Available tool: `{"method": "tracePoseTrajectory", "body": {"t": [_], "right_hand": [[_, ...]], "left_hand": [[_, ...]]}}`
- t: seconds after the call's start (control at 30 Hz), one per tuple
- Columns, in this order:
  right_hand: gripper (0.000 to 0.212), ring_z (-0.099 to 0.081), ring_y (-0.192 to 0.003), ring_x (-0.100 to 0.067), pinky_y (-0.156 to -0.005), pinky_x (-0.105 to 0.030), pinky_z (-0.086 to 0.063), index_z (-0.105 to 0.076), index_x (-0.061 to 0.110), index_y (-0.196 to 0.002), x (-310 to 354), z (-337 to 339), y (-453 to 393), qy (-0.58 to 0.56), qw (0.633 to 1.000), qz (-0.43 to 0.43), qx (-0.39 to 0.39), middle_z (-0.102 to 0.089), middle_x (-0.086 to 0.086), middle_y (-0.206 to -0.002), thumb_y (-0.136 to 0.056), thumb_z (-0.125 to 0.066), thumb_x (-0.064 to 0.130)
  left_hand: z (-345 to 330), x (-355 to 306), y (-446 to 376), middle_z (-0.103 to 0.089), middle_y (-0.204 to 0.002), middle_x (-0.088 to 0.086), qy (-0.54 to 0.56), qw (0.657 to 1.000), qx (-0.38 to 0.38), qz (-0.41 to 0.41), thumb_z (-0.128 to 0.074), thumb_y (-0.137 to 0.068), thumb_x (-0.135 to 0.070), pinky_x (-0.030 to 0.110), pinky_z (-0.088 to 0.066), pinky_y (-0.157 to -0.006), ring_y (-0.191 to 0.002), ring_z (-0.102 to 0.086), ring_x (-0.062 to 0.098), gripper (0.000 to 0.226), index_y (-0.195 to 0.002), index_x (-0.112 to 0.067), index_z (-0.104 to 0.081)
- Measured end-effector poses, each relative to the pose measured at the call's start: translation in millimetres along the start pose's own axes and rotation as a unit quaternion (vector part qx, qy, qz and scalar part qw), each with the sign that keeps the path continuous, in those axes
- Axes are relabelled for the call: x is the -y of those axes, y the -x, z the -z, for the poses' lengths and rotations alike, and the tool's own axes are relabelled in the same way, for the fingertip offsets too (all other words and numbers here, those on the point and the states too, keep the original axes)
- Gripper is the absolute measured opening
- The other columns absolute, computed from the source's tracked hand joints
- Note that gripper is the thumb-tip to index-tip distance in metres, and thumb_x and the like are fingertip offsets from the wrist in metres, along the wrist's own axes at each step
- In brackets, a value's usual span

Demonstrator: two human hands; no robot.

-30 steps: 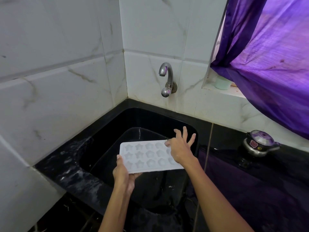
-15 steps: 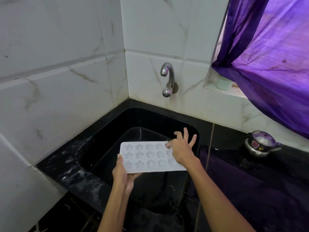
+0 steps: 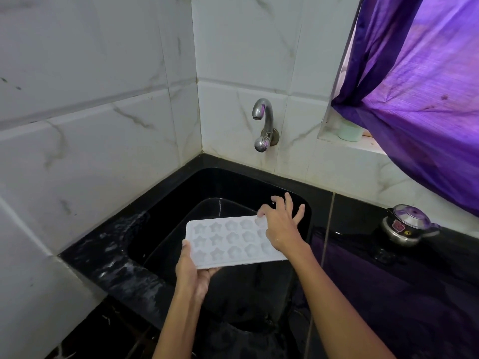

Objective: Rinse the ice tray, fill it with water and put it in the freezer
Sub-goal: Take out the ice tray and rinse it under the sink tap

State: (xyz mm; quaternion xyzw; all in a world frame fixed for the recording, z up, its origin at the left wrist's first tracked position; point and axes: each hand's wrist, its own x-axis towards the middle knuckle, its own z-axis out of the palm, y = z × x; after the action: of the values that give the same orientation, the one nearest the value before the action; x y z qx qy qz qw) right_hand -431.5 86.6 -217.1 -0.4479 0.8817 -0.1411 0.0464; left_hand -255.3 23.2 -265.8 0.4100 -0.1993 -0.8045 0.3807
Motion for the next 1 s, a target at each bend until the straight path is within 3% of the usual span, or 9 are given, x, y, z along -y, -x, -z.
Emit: {"method": "tracePoseTrajectory", "body": {"t": [0.3,0.43,0.63,0.77,0.9,1.0], "right_hand": [[0.077,0.023,-0.144,-0.036,-0.106,-0.062,0.022,-0.062,0.036,-0.122,15.1,-11.6,2.8,0.052,0.997,0.056,0.031,-0.008,-0.010,-0.159,-0.076,-0.047,-0.025],[0.069,0.020,-0.145,-0.035,-0.109,-0.064,0.018,-0.065,0.032,-0.118,14.5,-9.0,3.3,0.060,0.997,0.044,0.033,-0.016,-0.009,-0.156,-0.077,-0.051,-0.021],[0.072,0.022,-0.145,-0.035,-0.105,-0.060,0.024,-0.063,0.032,-0.121,19.1,-17.4,5.2,0.064,0.996,0.044,0.033,-0.009,-0.009,-0.159,-0.076,-0.049,-0.023],[0.065,0.020,-0.145,-0.036,-0.108,-0.065,0.020,-0.064,0.032,-0.095,16.6,-18.8,5.6,0.061,0.997,0.042,0.038,-0.018,-0.010,-0.154,-0.070,-0.046,-0.025],[0.062,0.021,-0.145,-0.036,-0.109,-0.064,0.018,-0.065,0.024,-0.117,18.1,-18.9,3.3,0.070,0.996,0.032,0.035,-0.011,-0.011,-0.158,-0.077,-0.050,-0.020],[0.064,0.020,-0.145,-0.035,-0.109,-0.063,0.019,-0.067,0.026,-0.111,17.7,-20.0,4.7,0.063,0.996,0.041,0.039,-0.015,-0.010,-0.157,-0.075,-0.047,-0.023]], "left_hand": [[-3.6,0.6,4.0,-0.067,-0.101,0.013,-0.008,1.000,-0.005,-0.010,-0.039,-0.099,-0.042,0.052,-0.053,-0.074,-0.092,-0.065,0.032,0.035,-0.099,-0.013,-0.058],[-2.0,1.5,3.8,-0.067,-0.101,0.013,-0.011,1.000,-0.011,-0.008,-0.039,-0.099,-0.042,0.054,-0.053,-0.075,-0.091,-0.065,0.033,0.035,-0.097,-0.013,-0.058],[-4.9,2.1,4.7,-0.067,-0.098,0.013,-0.023,0.999,-0.018,-0.014,-0.039,-0.099,-0.041,0.054,-0.052,-0.076,-0.090,-0.065,0.032,0.034,-0.095,-0.014,-0.058],[-3.3,4.0,2.9,-0.067,-0.099,0.013,-0.030,0.999,-0.023,-0.014,-0.039,-0.099,-0.042,0.051,-0.053,-0.071,-0.090,-0.065,0.032,0.035,-0.095,-0.013,-0.058],[-3.6,6.1,-0.3,-0.068,-0.102,0.014,-0.039,0.999,-0.021,-0.009,-0.038,-0.099,-0.044,0.049,-0.054,-0.069,-0.092,-0.065,0.033,0.037,-0.098,-0.013,-0.059],[-4.1,4.6,-0.3,-0.068,-0.102,0.015,-0.037,0.999,-0.027,-0.015,-0.039,-0.099,-0.044,0.052,-0.054,-0.073,-0.092,-0.065,0.033,0.037,-0.097,-0.013,-0.059]]}}
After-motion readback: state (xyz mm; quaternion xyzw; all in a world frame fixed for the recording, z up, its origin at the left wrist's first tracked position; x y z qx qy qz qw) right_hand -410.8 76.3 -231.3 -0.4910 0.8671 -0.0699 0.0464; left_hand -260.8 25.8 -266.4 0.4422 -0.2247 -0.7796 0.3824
